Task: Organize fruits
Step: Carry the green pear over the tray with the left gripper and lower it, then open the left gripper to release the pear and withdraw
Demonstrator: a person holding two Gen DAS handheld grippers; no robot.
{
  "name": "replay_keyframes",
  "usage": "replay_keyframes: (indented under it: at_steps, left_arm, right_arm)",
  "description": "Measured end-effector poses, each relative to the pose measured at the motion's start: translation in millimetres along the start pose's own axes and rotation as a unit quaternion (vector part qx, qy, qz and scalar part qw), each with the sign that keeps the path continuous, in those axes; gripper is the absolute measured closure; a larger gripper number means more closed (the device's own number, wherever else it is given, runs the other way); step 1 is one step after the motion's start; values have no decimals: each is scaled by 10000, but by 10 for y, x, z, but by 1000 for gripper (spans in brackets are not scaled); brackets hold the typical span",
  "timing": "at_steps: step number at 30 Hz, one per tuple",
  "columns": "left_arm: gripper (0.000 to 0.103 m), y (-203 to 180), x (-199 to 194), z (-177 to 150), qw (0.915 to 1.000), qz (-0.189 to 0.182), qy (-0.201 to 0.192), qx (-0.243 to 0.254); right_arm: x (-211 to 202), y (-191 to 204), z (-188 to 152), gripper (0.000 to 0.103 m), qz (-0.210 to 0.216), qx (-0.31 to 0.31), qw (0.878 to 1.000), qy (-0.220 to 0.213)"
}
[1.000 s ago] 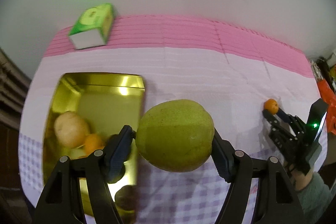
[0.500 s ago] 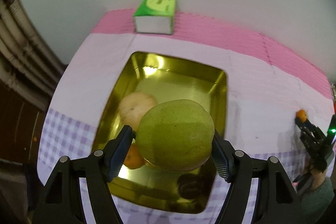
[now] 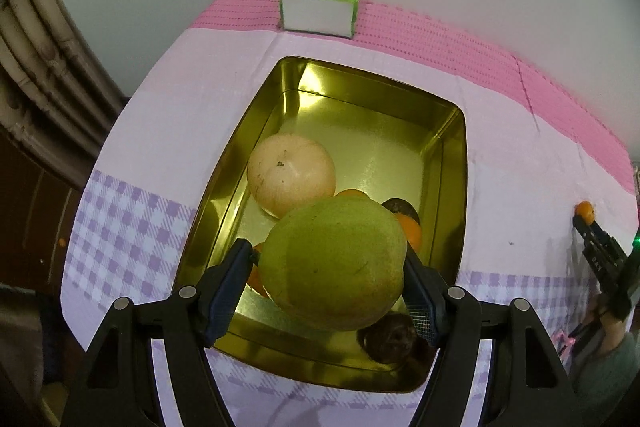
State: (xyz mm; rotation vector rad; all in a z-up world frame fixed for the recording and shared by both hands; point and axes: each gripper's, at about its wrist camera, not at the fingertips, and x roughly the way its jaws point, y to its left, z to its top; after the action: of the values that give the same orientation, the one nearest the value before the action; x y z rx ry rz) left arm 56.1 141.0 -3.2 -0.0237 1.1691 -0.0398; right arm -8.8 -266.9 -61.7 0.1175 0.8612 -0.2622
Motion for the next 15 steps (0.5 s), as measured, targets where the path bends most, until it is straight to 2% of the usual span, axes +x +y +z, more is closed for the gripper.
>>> replay_keyframes:
  at_steps: [10, 15]
  left_arm:
    - [31, -14, 32, 16, 10000, -37, 82, 27]
    - [29, -77, -62, 45, 9998, 67, -118, 168]
  right_arm:
    - [0, 10, -2, 66, -7, -8, 10000, 1]
    - [1, 8, -4, 66, -6, -7, 10000, 1]
